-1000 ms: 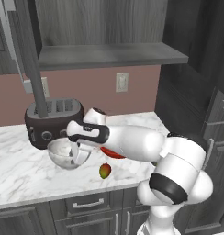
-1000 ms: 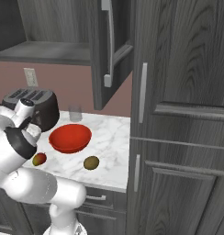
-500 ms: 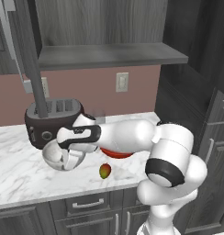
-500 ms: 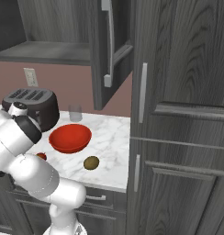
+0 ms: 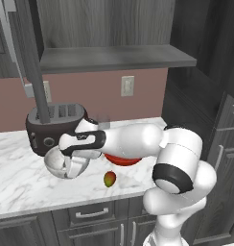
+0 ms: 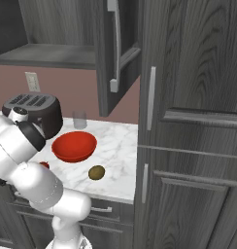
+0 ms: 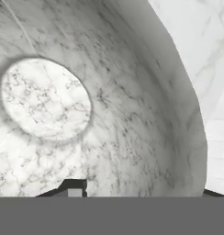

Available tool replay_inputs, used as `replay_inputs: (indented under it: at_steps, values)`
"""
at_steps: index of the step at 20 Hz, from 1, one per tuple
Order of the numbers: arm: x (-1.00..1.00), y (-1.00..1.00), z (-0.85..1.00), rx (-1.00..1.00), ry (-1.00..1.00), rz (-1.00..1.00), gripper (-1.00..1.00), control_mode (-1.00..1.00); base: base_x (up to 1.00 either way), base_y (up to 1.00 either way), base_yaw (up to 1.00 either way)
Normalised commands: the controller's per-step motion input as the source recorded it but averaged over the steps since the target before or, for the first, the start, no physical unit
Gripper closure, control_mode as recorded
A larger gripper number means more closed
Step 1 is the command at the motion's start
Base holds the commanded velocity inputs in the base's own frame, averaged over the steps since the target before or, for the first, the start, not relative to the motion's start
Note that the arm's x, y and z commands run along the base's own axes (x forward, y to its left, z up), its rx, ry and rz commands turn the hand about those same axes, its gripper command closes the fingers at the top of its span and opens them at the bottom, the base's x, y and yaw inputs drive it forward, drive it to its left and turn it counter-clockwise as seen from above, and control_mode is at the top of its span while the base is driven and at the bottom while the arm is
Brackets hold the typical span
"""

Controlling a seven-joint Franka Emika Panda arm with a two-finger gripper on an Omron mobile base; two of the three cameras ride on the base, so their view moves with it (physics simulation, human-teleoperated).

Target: Pick both bowls and place them on the counter. Then place the potato in one bowl and place the mango in the other bowl.

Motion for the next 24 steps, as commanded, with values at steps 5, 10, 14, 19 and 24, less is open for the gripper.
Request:
replay_inputs:
  at_steps: [5, 10, 14, 19, 24]
  values:
    - [-0.14, -0.12, 0.1, 0.0, 0.0, 0.0, -1.0, -1.0, 0.0, 0.0, 0.0]
    - [-0.2, -0.11, 0.23, 0.0, -0.01, 0.0, -1.0, -1.0, 0.0, 0.0, 0.0]
    - [-0.22, -0.11, 0.27, 0.0, -0.04, 0.02, -1.0, -1.0, 0.0, 0.0, 0.0]
    - [-0.33, -0.27, 0.27, 0.0, -0.01, 0.08, -1.0, -1.0, 0.0, 0.0, 0.0]
    - [-0.46, -0.37, 0.14, 0.0, -0.03, 0.28, -1.0, -1.0, 0.0, 0.0, 0.0]
